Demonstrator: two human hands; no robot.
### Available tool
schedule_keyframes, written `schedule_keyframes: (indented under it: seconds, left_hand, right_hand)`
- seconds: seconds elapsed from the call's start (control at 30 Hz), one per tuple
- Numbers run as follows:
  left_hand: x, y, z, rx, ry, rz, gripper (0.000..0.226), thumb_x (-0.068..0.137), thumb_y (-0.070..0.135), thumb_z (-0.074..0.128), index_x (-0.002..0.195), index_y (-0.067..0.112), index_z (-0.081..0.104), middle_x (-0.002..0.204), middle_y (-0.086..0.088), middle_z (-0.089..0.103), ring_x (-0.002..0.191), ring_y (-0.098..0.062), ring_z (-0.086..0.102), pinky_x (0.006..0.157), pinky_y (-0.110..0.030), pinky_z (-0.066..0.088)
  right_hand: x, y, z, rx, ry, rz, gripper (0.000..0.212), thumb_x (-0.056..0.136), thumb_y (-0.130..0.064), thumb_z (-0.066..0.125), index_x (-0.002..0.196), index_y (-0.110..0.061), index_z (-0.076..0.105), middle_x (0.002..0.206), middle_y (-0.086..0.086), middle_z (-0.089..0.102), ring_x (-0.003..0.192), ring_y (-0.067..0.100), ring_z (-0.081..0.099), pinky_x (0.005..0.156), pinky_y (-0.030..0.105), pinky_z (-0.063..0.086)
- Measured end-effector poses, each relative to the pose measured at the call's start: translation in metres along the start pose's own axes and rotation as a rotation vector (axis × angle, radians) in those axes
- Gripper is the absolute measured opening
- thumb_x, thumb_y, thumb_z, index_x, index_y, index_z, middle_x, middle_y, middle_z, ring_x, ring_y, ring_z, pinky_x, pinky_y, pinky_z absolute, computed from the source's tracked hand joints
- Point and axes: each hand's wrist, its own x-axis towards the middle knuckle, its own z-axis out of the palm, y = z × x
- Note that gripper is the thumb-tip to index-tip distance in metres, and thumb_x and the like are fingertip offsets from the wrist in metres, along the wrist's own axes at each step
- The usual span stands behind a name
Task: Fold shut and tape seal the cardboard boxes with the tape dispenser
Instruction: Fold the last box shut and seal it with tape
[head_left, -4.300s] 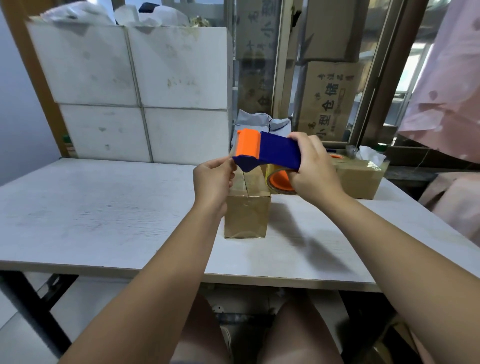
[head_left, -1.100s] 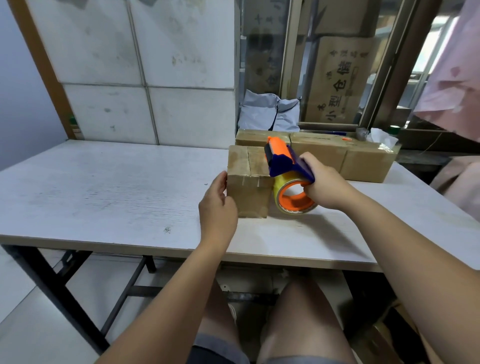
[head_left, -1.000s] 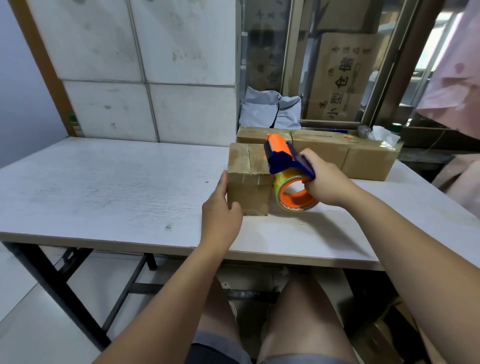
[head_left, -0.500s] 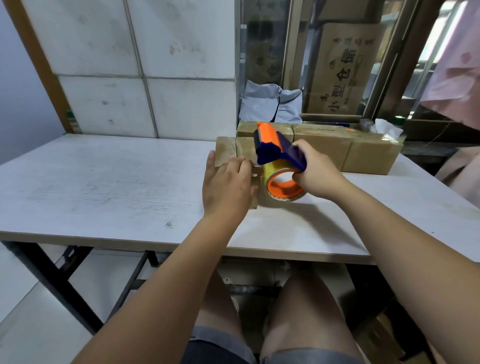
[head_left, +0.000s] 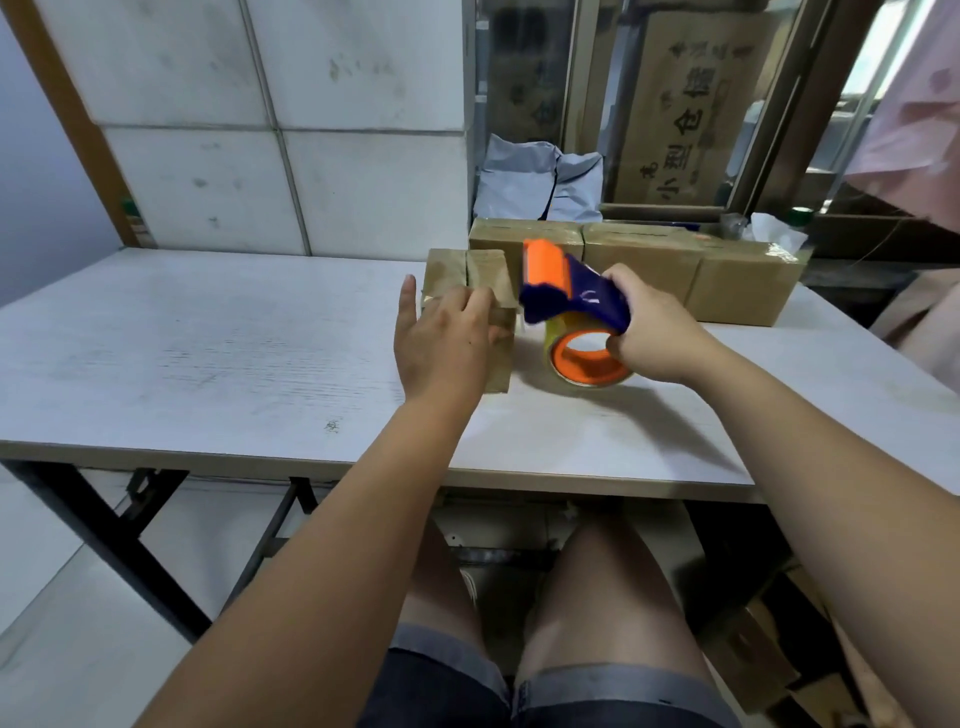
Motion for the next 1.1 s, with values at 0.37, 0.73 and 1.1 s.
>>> schedule_keyframes:
  seconds: [0.37,0.73,1.1]
  left_hand:
    - [-0.001,-0.006,-0.003,-0.070,0.051,0.069,0.022,0.077,0.031,0.076,0.086,0.014,0.066,0.082,-0.005,0.067,0.070,-0.027,0.061,0.068,-0.028,0.044]
    - [0.004,-0.011,0.001,-0.092,0.058,0.082,0.022,0.080,0.033,0.073,0.090,0.014,0.066,0.087,-0.006,0.067,0.073,-0.031,0.060,0.055,-0.027,0.033]
    - [0.009,0.009,-0.016,0.116,-0.233,0.174,0.071,0.079,0.052,0.062,0.137,0.033,0.026,0.113,-0.012,0.050,0.100,-0.028,0.052,0.089,-0.035,0.040]
  right_hand:
    - [-0.010,0.012,-0.018,0.128,0.017,0.057,0.041,0.076,0.002,0.063,0.104,-0.023,0.045,0.087,0.002,0.056,0.076,0.020,0.055,0.061,0.031,0.045]
    - [-0.013,0.019,-0.034,-0.437,-0.121,0.061,0.044,0.076,-0.001,0.051,0.105,-0.032,0.038,0.093,0.001,0.052,0.081,0.024,0.052,0.060,0.035,0.043]
    - [-0.003,-0.014,-0.032,-0.712,-0.230,0.008,0.062,0.084,-0.012,0.044,0.136,-0.042,0.025,0.099,0.005,0.050,0.087,0.027,0.054,0.070,0.039,0.049]
